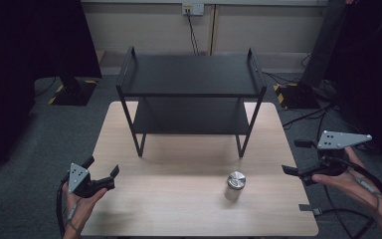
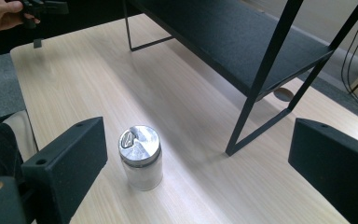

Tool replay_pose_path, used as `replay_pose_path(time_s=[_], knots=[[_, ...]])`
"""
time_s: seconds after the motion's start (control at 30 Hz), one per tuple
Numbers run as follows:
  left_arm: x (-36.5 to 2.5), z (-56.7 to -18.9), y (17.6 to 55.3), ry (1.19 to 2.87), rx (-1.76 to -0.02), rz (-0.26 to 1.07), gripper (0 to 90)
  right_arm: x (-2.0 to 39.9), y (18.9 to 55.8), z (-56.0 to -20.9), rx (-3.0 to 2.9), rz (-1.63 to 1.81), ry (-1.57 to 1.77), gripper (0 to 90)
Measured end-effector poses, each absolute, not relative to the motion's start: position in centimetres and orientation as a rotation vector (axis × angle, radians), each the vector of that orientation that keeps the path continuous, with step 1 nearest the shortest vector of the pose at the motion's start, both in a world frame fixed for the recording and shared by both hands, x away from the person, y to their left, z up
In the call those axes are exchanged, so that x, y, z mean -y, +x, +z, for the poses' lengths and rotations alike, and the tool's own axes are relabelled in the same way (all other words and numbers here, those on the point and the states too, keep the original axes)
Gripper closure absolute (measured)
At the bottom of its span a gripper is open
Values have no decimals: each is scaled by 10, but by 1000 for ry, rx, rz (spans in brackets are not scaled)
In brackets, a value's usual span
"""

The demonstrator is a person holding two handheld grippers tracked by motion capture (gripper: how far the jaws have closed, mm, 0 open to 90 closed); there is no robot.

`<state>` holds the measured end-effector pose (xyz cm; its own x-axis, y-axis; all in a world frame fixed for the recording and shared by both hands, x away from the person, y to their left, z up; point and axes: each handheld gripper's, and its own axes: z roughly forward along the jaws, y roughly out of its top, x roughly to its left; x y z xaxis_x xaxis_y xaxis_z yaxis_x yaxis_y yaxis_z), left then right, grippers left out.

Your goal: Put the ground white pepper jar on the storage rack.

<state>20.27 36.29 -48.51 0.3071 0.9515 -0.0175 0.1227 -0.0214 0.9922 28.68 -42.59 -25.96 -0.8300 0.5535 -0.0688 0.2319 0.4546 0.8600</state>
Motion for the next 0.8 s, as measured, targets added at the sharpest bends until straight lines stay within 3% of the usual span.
replay_pose_path(time_s=[0.8], knots=[[-363,-485,203,1442,-1058,908,3,409,312,-331,-2399,1410,727,45]])
